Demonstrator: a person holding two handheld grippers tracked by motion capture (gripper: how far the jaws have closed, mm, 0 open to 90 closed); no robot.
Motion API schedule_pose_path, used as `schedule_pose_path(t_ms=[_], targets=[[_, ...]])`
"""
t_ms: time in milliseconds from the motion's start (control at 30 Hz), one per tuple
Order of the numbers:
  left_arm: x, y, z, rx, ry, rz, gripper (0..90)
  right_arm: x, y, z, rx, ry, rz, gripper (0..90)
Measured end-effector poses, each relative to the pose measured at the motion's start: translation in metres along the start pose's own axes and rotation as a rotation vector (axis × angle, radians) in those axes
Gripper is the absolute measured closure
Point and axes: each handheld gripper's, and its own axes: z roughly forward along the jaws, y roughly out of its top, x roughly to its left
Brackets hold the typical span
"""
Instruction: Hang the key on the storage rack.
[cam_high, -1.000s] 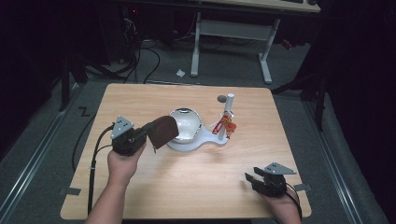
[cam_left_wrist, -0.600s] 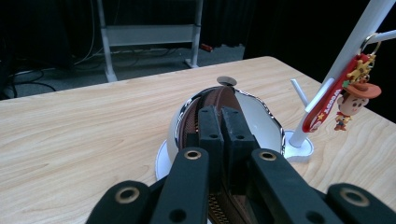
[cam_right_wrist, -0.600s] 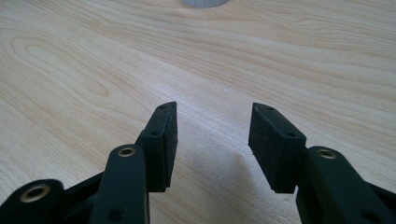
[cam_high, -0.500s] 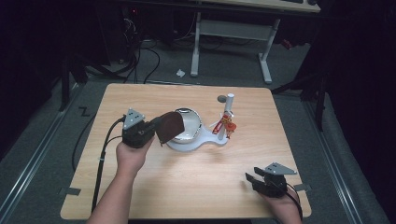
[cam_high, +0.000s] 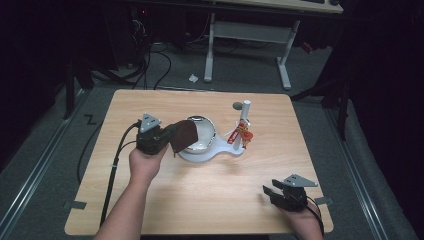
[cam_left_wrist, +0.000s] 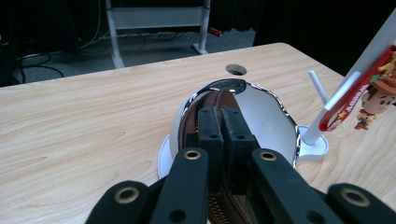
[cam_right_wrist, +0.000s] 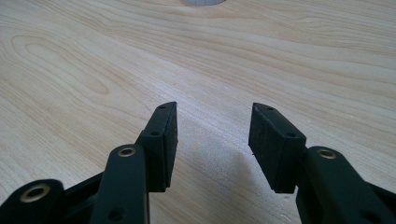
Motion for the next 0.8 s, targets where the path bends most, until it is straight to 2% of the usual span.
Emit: schedule_pose_path(t_ms=[367, 800], targets=[[-0.007, 0.002, 0.011, 0.026, 0.031, -0.01, 87.4, 0.0, 0.0, 0.0, 0.001, 0.004, 0.004, 52.5], [-0.014, 0.007, 0.029, 0.012, 0.034, -0.009, 86.9, -0.001, 0.0, 0.0, 0.0, 0.007, 0.002, 52.5]])
